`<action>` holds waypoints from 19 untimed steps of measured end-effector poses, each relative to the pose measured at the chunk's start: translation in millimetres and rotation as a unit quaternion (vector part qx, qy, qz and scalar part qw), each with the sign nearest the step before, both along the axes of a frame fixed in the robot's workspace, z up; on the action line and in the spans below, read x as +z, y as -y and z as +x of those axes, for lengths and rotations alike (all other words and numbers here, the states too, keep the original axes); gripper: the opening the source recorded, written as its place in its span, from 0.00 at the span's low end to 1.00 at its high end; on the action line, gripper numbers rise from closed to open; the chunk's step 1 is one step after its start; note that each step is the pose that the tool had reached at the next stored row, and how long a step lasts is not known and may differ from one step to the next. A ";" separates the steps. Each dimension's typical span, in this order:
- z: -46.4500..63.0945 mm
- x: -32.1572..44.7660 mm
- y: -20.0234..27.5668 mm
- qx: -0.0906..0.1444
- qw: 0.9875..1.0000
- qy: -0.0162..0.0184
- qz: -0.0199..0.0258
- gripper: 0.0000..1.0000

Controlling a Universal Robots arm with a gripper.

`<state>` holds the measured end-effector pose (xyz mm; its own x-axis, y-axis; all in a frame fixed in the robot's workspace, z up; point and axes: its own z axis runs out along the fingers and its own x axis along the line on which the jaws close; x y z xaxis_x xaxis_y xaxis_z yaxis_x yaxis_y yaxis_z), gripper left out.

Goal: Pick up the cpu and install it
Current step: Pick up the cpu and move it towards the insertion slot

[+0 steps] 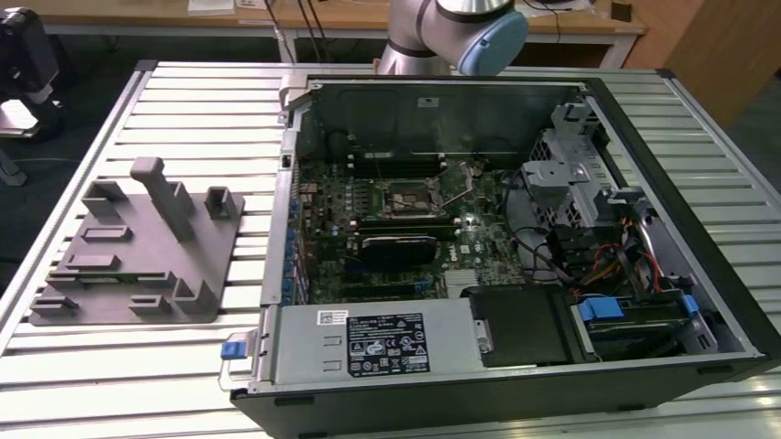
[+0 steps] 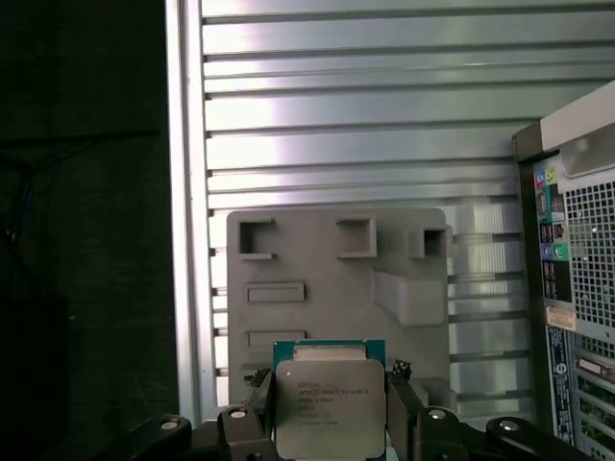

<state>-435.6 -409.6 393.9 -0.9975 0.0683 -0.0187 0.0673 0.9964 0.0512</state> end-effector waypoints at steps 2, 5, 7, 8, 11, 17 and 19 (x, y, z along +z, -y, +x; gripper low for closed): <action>6.3 -0.1 -0.1 0.000 1.000 0.000 0.000 0.55; 15.8 0.0 -0.3 0.000 1.000 0.000 0.000 0.55; 21.3 -0.1 -0.4 0.000 1.000 0.000 0.000 0.55; 23.9 -0.1 -0.5 0.000 1.000 0.000 0.000 0.55; 32.1 0.0 -0.7 0.000 1.000 0.000 0.000 0.55; 50.1 -0.1 -1.2 0.000 1.000 0.000 0.000 0.55; 56.0 -0.1 -1.4 0.000 1.000 0.000 0.000 0.55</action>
